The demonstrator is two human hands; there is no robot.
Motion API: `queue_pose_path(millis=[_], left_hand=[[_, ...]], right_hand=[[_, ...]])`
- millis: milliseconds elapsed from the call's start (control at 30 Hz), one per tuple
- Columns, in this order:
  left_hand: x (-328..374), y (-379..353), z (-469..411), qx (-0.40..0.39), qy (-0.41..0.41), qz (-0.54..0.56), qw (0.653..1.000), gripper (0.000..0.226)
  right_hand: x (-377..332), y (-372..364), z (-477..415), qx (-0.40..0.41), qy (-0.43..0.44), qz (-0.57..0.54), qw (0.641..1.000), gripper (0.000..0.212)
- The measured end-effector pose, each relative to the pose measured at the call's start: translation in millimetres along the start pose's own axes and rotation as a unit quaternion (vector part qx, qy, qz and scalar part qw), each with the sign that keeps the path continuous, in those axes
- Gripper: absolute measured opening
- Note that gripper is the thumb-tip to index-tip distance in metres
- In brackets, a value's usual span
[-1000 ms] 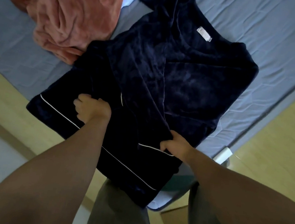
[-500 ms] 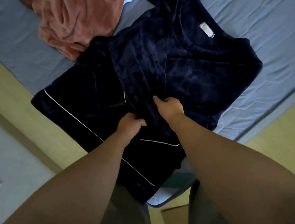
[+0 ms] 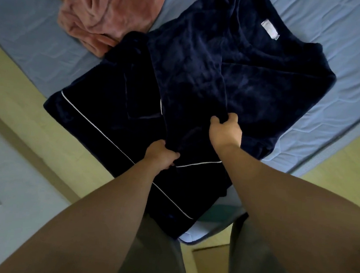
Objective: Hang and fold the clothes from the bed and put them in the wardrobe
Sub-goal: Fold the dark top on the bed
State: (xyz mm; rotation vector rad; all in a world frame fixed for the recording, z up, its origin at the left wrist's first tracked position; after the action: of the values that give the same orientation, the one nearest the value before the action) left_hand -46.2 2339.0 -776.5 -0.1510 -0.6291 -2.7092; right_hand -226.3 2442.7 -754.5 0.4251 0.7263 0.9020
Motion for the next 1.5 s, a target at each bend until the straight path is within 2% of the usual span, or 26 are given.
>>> queue_pose_path(millis=[100, 200, 300, 367, 467, 533, 667, 700, 767, 867, 933, 1000, 1100, 1233, 1300, 1367, 1433, 1500], left_hand=[[-4.5, -5.7, 9.3, -0.06, 0.045, -0.004, 0.997, 0.053], [-8.1, -10.6, 15.2, -0.065, 0.041, -0.033, 0.997, 0.06], [-12.4, -12.3, 22.1, -0.071, 0.083, -0.003, 0.994, 0.047], [-15.9, -12.8, 24.0, -0.065, 0.093, -0.007, 0.994, 0.038], [-20.6, -11.8, 19.2, -0.025, 0.025, -0.129, 0.991, 0.023], [-20.1, -11.9, 16.5, -0.001, -0.017, -0.188, 0.982, 0.022], [-9.8, -12.9, 15.9, -0.016, 0.007, -0.229, 0.973, 0.012], [-6.7, -13.0, 16.8, -0.022, 0.013, -0.245, 0.969, 0.016], [-1.0, -11.7, 20.2, -0.032, 0.025, -0.297, 0.954, 0.039], [20.5, -5.3, 27.8, -0.03, 0.013, -0.44, 0.898, 0.079], [54.6, -0.3, 30.2, -0.017, -0.029, -0.554, 0.832, 0.087], [105.7, 1.8, 30.9, 0.015, -0.097, -0.612, 0.785, 0.062], [199.6, -4.3, 34.2, 0.097, -0.215, -0.621, 0.747, 0.031], [322.7, -18.2, 37.8, 0.209, -0.377, -0.572, 0.698, 0.025], [369.8, -23.9, 32.4, 0.247, -0.416, -0.538, 0.691, 0.039], [402.6, -27.0, 21.6, 0.278, -0.421, -0.512, 0.695, 0.06], [422.3, -28.0, 9.2, 0.305, -0.409, -0.481, 0.713, 0.071], [431.2, -26.6, -3.4, 0.308, -0.377, -0.449, 0.749, 0.078]], right_hand=[[4.8, -0.7, 9.7, 0.014, 0.005, 0.0, 1.0, 0.059], [21.6, -1.2, 24.3, -0.002, -0.038, 0.112, 0.993, 0.059], [42.9, -6.3, 41.3, -0.073, -0.086, 0.169, 0.979, 0.053], [54.7, -11.4, 49.5, -0.102, -0.068, 0.171, 0.978, 0.051], [64.7, -14.4, 52.0, -0.088, -0.027, 0.165, 0.982, 0.049], [67.4, -13.5, 50.3, -0.089, -0.018, 0.169, 0.981, 0.051], [66.0, -11.1, 46.6, -0.155, -0.01, 0.25, 0.956, 0.068], [64.6, -10.4, 45.8, -0.172, -0.008, 0.269, 0.948, 0.071], [62.1, -7.6, 42.9, -0.189, 0.001, 0.292, 0.938, 0.075], [57.9, 2.9, 37.8, -0.194, 0.016, 0.311, 0.93, 0.068], [48.8, 15.3, 32.4, -0.175, 0.034, 0.317, 0.931, 0.058], [32.6, 34.3, 19.7, -0.101, 0.061, 0.287, 0.951, 0.046], [5.0, 71.8, -14.4, 0.037, 0.088, 0.209, 0.973, 0.036], [-26.5, 128.3, -77.8, 0.193, 0.073, 0.166, 0.964, 0.048], [-35.5, 153.2, -109.1, 0.231, 0.049, 0.192, 0.952, 0.06], [-40.9, 171.6, -136.2, 0.23, 0.036, 0.215, 0.948, 0.071], [-43.6, 182.6, -157.8, 0.205, 0.019, 0.22, 0.954, 0.079], [-43.0, 188.2, -175.6, 0.153, -0.016, 0.186, 0.97, 0.077]])
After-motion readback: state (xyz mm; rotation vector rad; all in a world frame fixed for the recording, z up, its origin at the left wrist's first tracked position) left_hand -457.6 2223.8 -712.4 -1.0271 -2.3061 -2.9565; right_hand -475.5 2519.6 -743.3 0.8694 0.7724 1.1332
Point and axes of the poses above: each hand's wrist, its own z-axis away from the middle knuckle, its own y-axis out of the back of the hand, x = y × z, the point moved 3 cm from there along -z, towards the middle knuckle, and after that the axes turned 11 degrees about x, right-handed, at the moved point
